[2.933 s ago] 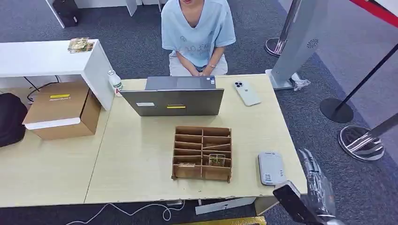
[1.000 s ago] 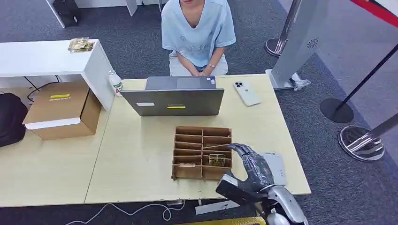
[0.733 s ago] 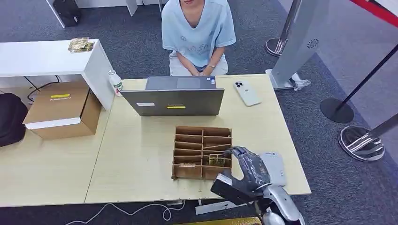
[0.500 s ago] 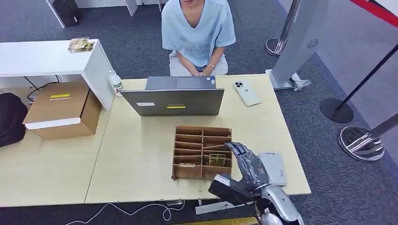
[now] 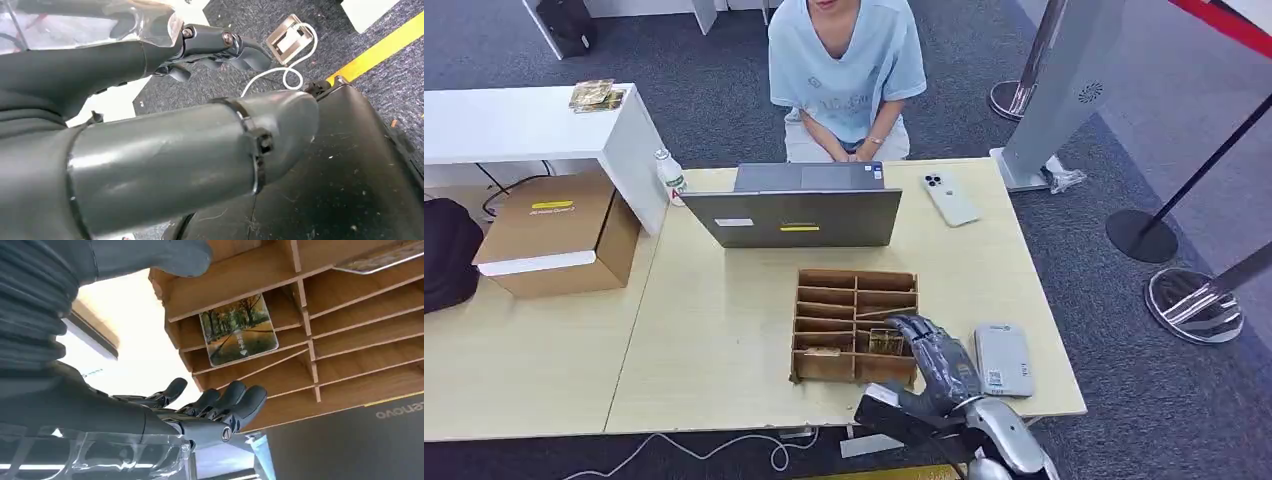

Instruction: Pass the card to the sensor for recognition and then transmit it.

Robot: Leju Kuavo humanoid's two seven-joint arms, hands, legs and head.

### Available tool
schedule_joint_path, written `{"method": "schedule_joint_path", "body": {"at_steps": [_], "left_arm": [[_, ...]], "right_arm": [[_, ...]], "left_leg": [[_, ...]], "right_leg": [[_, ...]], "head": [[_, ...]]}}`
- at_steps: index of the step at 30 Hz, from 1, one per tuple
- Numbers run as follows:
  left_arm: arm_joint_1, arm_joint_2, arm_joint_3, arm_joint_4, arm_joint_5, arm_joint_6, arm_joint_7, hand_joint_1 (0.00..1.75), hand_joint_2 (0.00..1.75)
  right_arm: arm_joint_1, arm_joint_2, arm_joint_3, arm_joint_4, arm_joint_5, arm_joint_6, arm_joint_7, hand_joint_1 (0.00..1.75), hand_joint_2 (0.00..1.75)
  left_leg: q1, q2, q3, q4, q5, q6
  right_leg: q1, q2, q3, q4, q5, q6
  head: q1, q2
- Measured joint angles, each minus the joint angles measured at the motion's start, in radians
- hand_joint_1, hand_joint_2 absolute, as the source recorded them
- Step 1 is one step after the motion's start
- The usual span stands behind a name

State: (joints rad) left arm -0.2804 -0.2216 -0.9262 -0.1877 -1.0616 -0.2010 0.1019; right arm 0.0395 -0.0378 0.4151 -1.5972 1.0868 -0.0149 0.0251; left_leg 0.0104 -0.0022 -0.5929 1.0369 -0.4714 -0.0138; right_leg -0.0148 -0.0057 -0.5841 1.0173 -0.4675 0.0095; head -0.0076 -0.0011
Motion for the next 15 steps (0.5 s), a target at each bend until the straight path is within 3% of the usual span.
{"method": "schedule_joint_path", "body": {"at_steps": [11,15], "left_arm": [[0.0,0.0,0.0,0.0,0.0,0.003,-0.006,0.0,0.0],[0.0,0.0,0.0,0.0,0.0,0.003,-0.007,0.0,0.0]], "right_arm": [[-0.005,0.0,0.016,0.014,0.012,-0.002,0.002,0.51,1.75],[-0.005,0.0,0.017,0.015,0.014,-0.002,0.008,0.59,1.75]], "left_leg": [[0.0,0.0,0.0,0.0,0.0,0.0],[0.0,0.0,0.0,0.0,0.0,0.0]], "right_leg": [[0.0,0.0,0.0,0.0,0.0,0.0],[0.0,0.0,0.0,0.0,0.0,0.0]], "head": [[0.0,0.0],[0.0,0.0]]}}
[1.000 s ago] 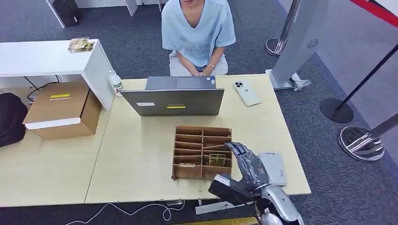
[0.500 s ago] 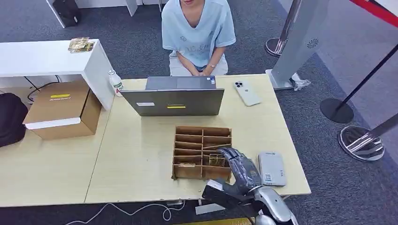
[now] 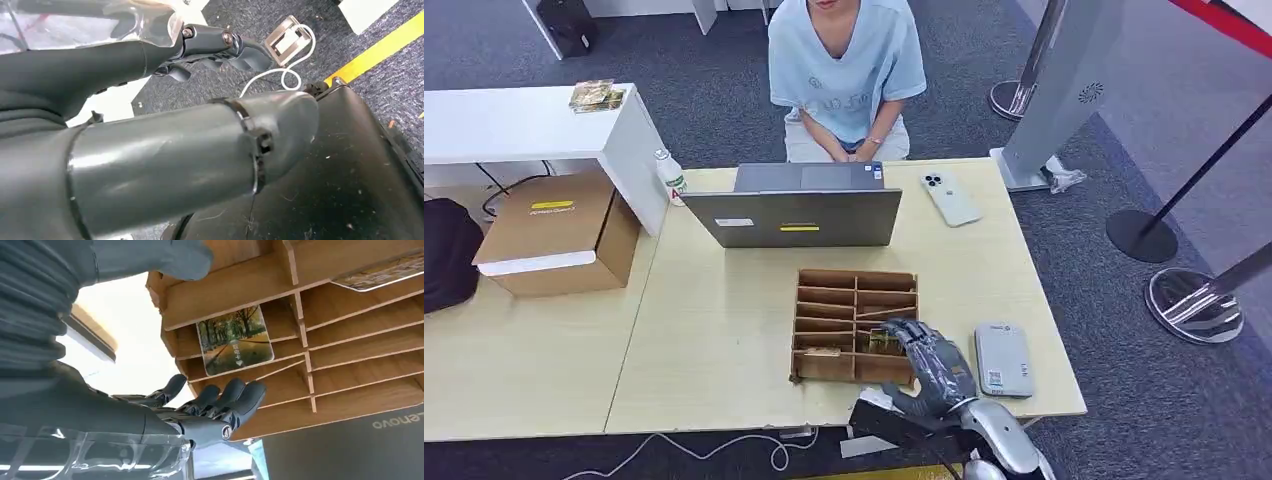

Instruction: Pass the card to the sensor for recognition and then transmit it.

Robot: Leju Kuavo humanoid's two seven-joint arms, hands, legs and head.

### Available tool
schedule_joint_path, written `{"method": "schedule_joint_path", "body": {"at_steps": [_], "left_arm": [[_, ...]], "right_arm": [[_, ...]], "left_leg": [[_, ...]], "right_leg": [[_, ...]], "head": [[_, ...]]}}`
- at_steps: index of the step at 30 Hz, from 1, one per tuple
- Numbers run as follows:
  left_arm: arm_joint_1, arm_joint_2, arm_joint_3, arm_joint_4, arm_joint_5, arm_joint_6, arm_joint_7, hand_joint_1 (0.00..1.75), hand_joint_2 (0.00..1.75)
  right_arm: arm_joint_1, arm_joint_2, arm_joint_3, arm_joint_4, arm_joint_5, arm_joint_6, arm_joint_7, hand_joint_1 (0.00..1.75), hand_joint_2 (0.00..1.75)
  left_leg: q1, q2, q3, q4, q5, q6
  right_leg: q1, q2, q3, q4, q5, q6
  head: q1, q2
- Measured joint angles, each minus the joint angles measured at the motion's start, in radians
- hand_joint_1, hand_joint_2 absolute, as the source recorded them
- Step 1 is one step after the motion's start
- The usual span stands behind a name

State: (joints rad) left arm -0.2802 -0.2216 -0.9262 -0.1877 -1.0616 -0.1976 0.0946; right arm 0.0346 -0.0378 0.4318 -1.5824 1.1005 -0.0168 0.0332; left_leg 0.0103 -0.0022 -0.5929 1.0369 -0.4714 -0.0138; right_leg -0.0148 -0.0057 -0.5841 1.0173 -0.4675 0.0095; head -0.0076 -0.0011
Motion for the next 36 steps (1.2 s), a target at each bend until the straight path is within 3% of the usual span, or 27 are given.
{"method": "schedule_joint_path", "body": {"at_steps": [10,28,32,36], "left_arm": [[0.0,0.0,0.0,0.0,0.0,0.0,-0.006,0.0,0.0],[0.0,0.0,0.0,0.0,0.0,-0.003,-0.011,0.0,0.0],[0.0,0.0,0.0,0.0,0.0,-0.001,-0.012,0.0,0.0],[0.0,0.0,0.0,0.0,0.0,0.0,-0.013,0.0,0.0]], "right_arm": [[0.0,0.0,0.0,-0.001,0.014,-0.001,0.013,0.84,1.75],[0.0,0.003,0.0,-0.001,0.023,0.001,0.014,0.89,1.75],[0.0,0.006,0.0,-0.002,0.023,0.0,0.014,1.03,1.75],[0.0,0.006,0.0,-0.003,0.023,0.001,0.014,1.05,1.75]], "left_leg": [[0.0,0.0,0.0,0.0,0.0,0.0],[0.0,0.0,0.0,0.0,0.0,0.0],[0.0,0.0,0.0,0.0,0.0,0.0],[0.0,0.0,0.0,0.0,0.0,0.0]], "right_leg": [[0.0,0.0,0.0,0.0,0.0,0.0],[0.0,0.0,0.0,0.0,0.0,0.0],[0.0,0.0,0.0,0.0,0.0,0.0],[0.0,0.0,0.0,0.0,0.0,0.0]], "head": [[0.0,0.0],[0.0,0.0],[0.0,0.0],[0.0,0.0]]}}
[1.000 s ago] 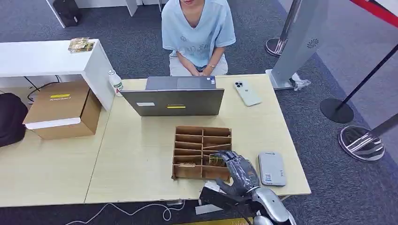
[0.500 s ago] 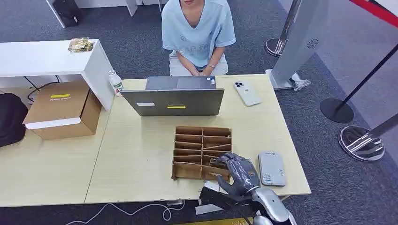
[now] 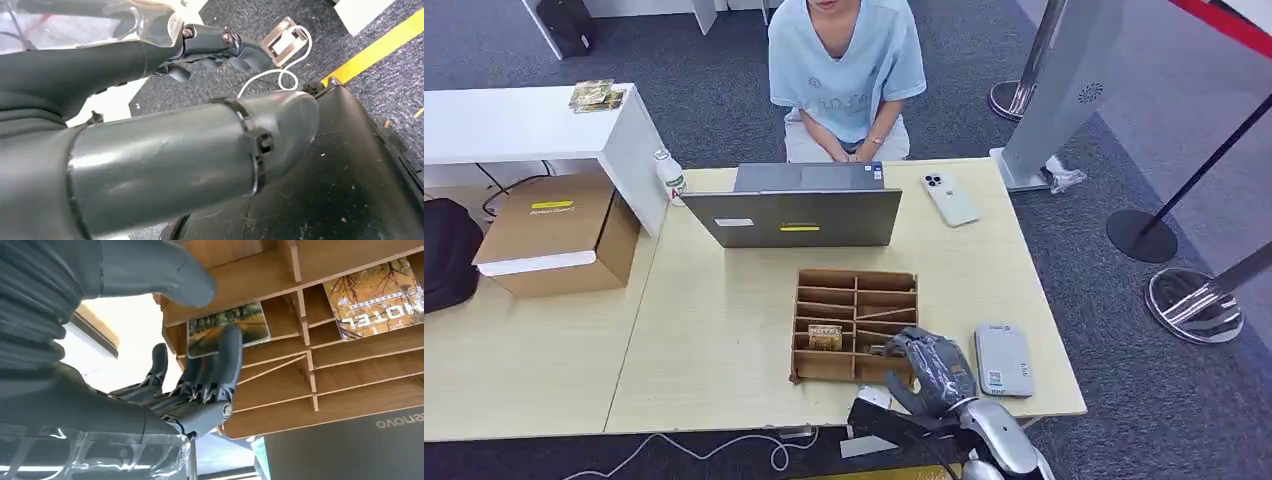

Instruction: Pass the card to the sensor for recognition and then transmit it.

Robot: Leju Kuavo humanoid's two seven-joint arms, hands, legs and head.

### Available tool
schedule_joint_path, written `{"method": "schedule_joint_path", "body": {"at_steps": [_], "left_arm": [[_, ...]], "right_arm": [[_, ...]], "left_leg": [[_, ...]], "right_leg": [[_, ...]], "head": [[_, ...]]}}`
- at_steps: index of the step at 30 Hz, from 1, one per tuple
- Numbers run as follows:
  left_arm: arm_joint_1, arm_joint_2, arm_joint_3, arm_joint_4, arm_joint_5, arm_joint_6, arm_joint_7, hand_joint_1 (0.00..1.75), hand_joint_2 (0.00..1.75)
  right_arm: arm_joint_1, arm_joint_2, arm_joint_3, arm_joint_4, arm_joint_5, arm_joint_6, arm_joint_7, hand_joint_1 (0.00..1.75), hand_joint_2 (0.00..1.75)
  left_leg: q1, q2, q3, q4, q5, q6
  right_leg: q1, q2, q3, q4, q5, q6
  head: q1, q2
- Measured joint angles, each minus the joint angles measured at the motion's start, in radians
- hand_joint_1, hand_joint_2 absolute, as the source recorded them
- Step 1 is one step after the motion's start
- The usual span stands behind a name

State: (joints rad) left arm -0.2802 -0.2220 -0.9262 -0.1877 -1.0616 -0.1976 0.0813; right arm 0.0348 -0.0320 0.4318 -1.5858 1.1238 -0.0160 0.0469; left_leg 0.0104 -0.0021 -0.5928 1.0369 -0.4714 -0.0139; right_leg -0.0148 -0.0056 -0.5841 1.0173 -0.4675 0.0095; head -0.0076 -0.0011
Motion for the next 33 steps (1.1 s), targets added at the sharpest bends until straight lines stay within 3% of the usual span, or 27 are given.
{"method": "schedule_joint_path", "body": {"at_steps": [8,21,33], "left_arm": [[0.0,0.0,0.0,0.0,0.0,0.001,-0.001,0.0,0.0],[0.0,0.0,0.0,0.0,0.0,0.01,-0.004,0.0,0.0],[0.0,0.0,0.0,0.0,0.0,0.01,-0.009,0.0,0.0]], "right_arm": [[0.001,0.0,0.0,0.0,0.008,-0.003,-0.003,1.34,1.75],[0.003,0.0,-0.004,0.0,0.0,-0.026,-0.019,1.48,1.75],[0.006,0.0,-0.01,0.0,-0.002,-0.033,-0.02,1.34,1.75]], "left_leg": [[0.0,0.0,0.0,0.0,0.0,0.0],[0.0,0.0,0.0,0.0,0.0,0.0],[0.0,0.0,0.0,0.0,0.0,0.0]], "right_leg": [[0.0,0.0,0.0,0.0,0.0,0.0],[0.0,0.0,0.0,0.0,0.0,0.0],[0.0,0.0,0.0,0.0,0.0,0.0]], "head": [[0.0,0.0],[0.0,0.0],[0.0,0.0]]}}
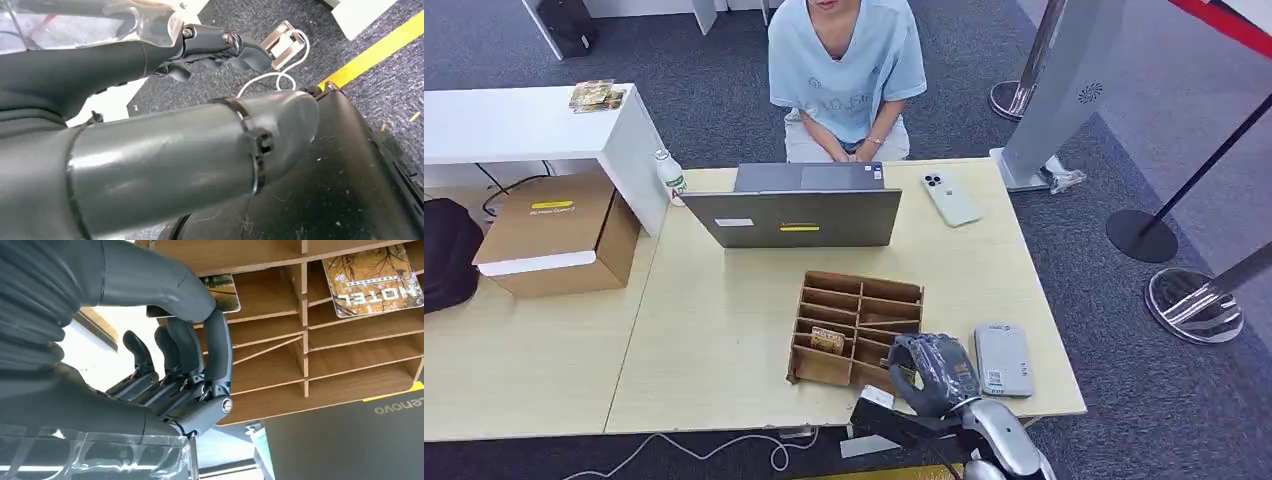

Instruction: Pass the card to the sensor for recognition and then transmit it.

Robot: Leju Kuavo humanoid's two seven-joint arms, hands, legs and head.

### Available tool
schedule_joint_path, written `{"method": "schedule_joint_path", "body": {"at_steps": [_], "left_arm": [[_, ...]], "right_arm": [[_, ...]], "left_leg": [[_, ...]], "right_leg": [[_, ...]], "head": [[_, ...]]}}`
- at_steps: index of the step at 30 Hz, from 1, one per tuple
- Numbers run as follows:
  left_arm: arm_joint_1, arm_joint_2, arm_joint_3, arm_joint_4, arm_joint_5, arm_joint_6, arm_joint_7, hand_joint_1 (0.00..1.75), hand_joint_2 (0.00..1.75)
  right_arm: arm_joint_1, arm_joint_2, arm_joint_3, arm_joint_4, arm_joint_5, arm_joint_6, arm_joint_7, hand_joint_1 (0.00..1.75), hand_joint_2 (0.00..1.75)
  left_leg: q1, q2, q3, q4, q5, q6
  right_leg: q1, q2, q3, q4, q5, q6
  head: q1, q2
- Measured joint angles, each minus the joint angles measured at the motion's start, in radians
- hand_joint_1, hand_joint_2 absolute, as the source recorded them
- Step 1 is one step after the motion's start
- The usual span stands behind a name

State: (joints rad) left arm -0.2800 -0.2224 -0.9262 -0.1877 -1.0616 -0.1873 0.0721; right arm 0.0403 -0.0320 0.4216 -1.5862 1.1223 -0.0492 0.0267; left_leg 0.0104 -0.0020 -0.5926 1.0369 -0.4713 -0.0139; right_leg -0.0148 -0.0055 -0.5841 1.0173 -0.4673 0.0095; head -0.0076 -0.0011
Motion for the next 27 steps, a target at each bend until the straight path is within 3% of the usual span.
{"method": "schedule_joint_path", "body": {"at_steps": [5,8,11,14,21,27], "left_arm": [[0.0,0.0,0.0,0.0,0.0,0.0,0.0,0.0,0.0],[0.0,0.0,0.0,0.0,0.0,0.0,-0.004,0.0,0.0],[0.0,0.0,0.0,0.0,0.0,0.0,-0.008,0.0,0.0],[0.0,0.0,0.0,0.0,0.0,0.0,-0.009,0.0,0.0],[0.0,0.0,0.0,0.0,0.0,-0.001,-0.012,0.0,0.0],[0.0,0.0,0.0,0.0,0.0,-0.002,-0.012,0.0,0.0]], "right_arm": [[0.0,0.0,0.0,0.0,0.0,-0.001,0.0,1.33,1.75],[0.002,0.0,-0.004,0.0,-0.001,-0.002,0.0,0.84,1.75],[0.002,0.0,-0.005,0.0,-0.001,-0.002,0.0,0.65,1.75],[0.002,0.0,-0.005,0.0,-0.002,-0.002,0.0,0.59,1.75],[0.002,0.0,-0.006,0.002,-0.006,-0.002,-0.002,0.65,1.75],[0.001,0.0,-0.006,0.002,-0.008,-0.002,-0.002,0.49,1.75]], "left_leg": [[0.0,0.0,0.0,0.0,0.0,0.0],[0.0,0.0,0.0,0.0,0.0,0.0],[0.0,0.0,0.0,0.0,0.0,0.0],[0.0,0.0,0.0,0.0,0.0,0.0],[0.0,0.0,0.0,0.0,0.0,0.0],[0.0,0.0,0.0,0.0,0.0,0.0]], "right_leg": [[0.0,0.0,0.0,0.0,0.0,0.0],[0.0,0.0,0.0,0.0,0.0,0.0],[0.0,0.0,0.0,0.0,0.0,0.0],[0.0,0.0,0.0,0.0,0.0,0.0],[0.0,0.0,0.0,0.0,0.0,0.0],[0.0,0.0,0.0,0.0,0.0,0.0]], "head": [[0.0,0.0],[0.0,0.0],[0.0,0.0],[0.0,0.0],[0.0,0.0],[0.0,0.0]]}}
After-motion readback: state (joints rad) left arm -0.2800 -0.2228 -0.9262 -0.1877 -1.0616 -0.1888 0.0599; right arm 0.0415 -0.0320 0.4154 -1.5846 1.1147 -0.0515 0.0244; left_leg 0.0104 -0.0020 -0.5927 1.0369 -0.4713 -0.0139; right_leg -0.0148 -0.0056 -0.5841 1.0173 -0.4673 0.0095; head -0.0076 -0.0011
